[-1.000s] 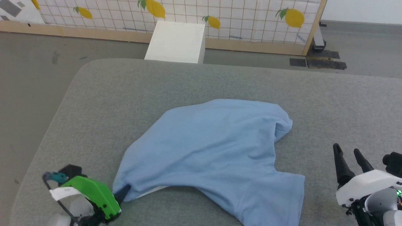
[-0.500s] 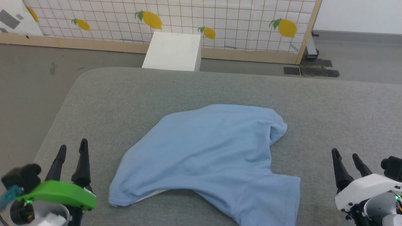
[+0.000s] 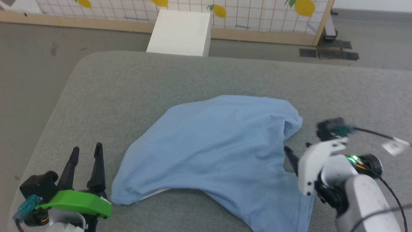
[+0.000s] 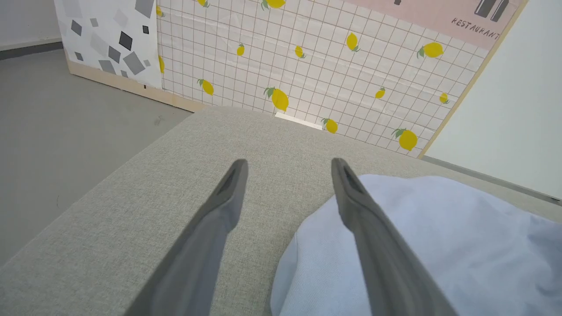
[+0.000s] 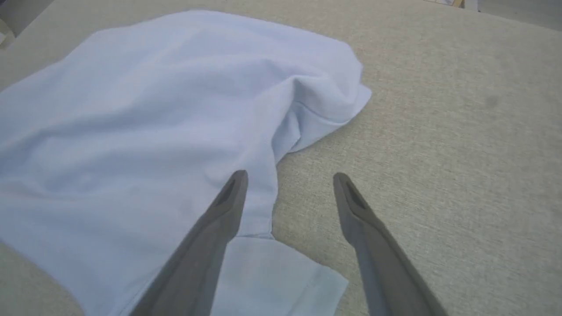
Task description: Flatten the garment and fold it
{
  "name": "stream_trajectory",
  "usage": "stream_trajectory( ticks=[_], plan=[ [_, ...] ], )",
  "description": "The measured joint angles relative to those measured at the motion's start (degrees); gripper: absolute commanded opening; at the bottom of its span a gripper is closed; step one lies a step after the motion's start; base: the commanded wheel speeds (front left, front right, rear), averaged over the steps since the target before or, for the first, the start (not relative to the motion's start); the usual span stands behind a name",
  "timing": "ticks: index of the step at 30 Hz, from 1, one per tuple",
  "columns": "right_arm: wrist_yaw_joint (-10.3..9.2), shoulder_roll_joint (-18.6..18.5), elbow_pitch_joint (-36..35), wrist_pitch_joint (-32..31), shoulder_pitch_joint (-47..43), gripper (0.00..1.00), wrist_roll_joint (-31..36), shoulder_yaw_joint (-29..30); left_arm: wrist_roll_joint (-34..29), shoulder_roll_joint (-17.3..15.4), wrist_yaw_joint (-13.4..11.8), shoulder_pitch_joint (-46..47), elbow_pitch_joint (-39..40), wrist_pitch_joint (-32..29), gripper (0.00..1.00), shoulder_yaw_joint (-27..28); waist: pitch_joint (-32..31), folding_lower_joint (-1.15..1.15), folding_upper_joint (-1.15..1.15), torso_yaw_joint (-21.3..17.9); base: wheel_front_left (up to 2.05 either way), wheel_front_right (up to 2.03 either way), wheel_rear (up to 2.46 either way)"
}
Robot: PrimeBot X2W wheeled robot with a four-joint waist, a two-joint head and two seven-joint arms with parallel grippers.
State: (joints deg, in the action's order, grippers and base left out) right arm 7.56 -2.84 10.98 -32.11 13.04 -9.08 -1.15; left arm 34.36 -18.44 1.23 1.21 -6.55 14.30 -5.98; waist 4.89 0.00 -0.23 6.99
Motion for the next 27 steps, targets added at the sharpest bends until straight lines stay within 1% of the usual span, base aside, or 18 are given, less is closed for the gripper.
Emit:
stream_trajectory(
  ticks=[2, 5, 8, 11, 15, 16, 17, 19, 23, 25, 27],
  plan=[
    [0.0, 0.1, 1.8, -5.3, 3.0, 1.0, 2.8, -1.8, -0.1, 0.5, 0.6, 0.8, -0.2, 0.1, 1.0, 0.2, 1.1, 0.0, 0.0, 0.4, 0.0, 0.0, 0.0],
    [0.0, 0.0, 5.0, -11.1, 6.6, 1.0, 5.0, -3.9, 0.0, 0.9, 1.6, 2.2, -0.7, 0.2, 1.0, 0.5, 2.7, 0.0, 0.0, 1.0, 0.0, 0.0, 0.0],
    [0.0, 0.0, 8.0, -14.3, 9.0, 1.0, 6.0, -6.7, 0.0, 1.4, 2.5, 3.5, -1.6, 0.2, 1.0, 0.8, 4.3, 0.0, 0.0, 1.8, 0.0, 0.0, 0.0],
    [-0.02, 0.0, 10.7, -16.3, 9.3, 1.0, 6.5, -9.5, 0.0, 2.0, 3.3, 4.5, -2.9, 0.2, 1.0, 1.3, 5.8, 0.0, 0.0, 2.6, 0.0, 0.0, 0.0],
    [-0.02, -0.3, 11.8, -19.7, 11.4, 1.0, 6.4, -11.8, -0.1, 2.6, 4.1, 5.2, -4.3, 0.3, 1.0, 1.9, 7.4, 0.0, 0.0, 3.7, 0.0, 0.0, 0.0],
    [-0.02, -0.3, 11.9, -20.4, 11.9, 0.25, 6.4, -11.7, -0.2, 2.8, 4.3, 5.4, -4.4, 0.3, 1.0, 2.1, 7.6, 0.0, 0.0, 4.0, 0.0, 0.0, 0.0],
    [-0.01, -0.3, 11.9, -20.6, 12.1, 0.0, 6.4, -11.6, -0.3, 2.9, 4.4, 5.5, -4.6, 0.3, 1.0, 2.2, 7.8, 0.0, 0.0, 4.2, 0.0, 0.0, 0.0],
    [-0.01, -0.3, 11.8, -20.8, 12.9, 0.0, 6.5, -10.7, -0.5, 3.3, 4.8, 5.7, -5.0, 0.3, 1.0, 2.5, 8.1, 0.0, 0.0, 4.6, 0.0, 0.0, 0.0],
    [0.05, -0.6, 11.8, -20.3, 14.1, 0.0, 6.7, -5.8, -0.7, 3.6, 5.2, 6.0, -5.5, 0.3, 1.0, 2.6, 8.3, 0.0, 0.0, 4.7, 0.0, 0.0, 0.0],
    [0.05, -1.9, 11.7, -20.3, 15.2, 0.0, 7.7, -2.4, -0.9, 3.6, 5.4, 6.1, -5.8, 0.3, 1.0, 2.5, 8.3, 0.0, 0.0, 4.8, 0.0, 0.0, 0.0],
    [0.04, -4.5, 11.6, -20.5, 16.7, 0.0, 9.4, 1.4, -1.0, 3.7, 5.6, 6.5, -6.1, 0.3, 1.0, 2.2, 8.3, 0.0, 0.0, 5.0, 0.0, 0.0, 0.0]
  ],
)
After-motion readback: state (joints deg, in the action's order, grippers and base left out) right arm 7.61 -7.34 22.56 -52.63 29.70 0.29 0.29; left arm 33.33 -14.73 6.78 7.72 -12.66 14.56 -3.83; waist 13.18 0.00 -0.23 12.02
